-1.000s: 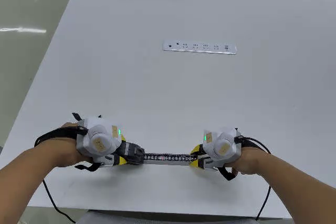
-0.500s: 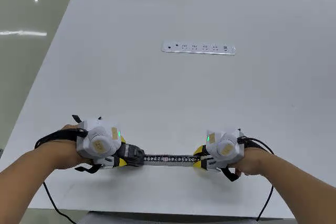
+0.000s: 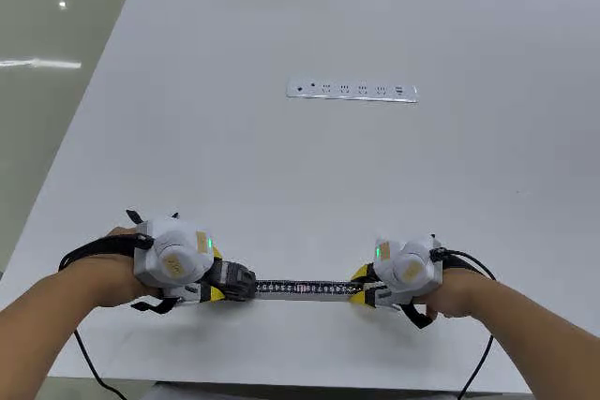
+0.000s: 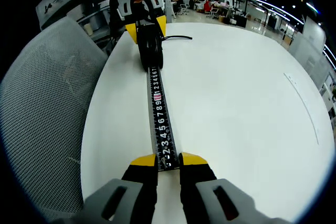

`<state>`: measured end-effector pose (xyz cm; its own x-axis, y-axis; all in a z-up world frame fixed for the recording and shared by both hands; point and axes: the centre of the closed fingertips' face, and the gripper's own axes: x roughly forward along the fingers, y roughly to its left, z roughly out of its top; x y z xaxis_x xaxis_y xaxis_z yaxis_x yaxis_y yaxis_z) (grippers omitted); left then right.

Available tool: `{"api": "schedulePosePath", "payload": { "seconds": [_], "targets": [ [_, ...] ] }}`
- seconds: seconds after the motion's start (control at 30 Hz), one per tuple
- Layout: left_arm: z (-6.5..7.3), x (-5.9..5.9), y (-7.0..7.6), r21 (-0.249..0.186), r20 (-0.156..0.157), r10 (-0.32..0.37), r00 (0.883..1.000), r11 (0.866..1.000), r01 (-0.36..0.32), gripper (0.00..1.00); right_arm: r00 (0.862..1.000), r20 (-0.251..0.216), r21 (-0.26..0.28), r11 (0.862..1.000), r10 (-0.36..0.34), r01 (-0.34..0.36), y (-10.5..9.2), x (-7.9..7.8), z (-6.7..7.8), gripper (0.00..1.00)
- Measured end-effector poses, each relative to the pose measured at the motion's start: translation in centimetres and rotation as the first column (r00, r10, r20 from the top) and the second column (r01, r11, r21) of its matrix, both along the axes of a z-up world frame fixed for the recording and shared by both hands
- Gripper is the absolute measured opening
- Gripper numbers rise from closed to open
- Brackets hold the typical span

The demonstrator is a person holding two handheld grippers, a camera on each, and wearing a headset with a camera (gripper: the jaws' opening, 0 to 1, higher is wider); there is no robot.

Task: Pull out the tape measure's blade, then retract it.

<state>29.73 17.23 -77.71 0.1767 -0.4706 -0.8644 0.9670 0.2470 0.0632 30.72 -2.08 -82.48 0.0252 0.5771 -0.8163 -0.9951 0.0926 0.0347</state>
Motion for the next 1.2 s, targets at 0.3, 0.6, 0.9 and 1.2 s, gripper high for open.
{"api": "schedulePosePath", "payload": {
  "seconds": [0.3,0.6,0.9,1.2],
  "targets": [
    [0.0,0.0,0.0,-0.002,0.000,0.001,1.000,1.000,-0.001,0.29,1.000,0.000,-0.004,1.000,-0.022,0.022,-1.0,0.3,-0.1,0.14],
    [0.0,0.0,0.0,-0.005,0.001,0.000,1.000,1.000,0.000,0.29,1.000,0.001,-0.012,1.000,-0.021,0.021,-1.6,0.1,0.0,0.14],
    [0.1,0.0,0.0,-0.006,0.002,0.002,1.000,1.000,-0.002,0.29,1.000,0.004,-0.020,1.000,-0.017,0.017,-2.3,0.2,0.0,0.14],
    [0.1,0.0,0.0,-0.004,0.001,0.002,1.000,1.000,-0.002,0.29,1.000,0.002,-0.024,0.999,-0.021,0.021,-2.9,0.3,0.0,0.14]
  ]
}}
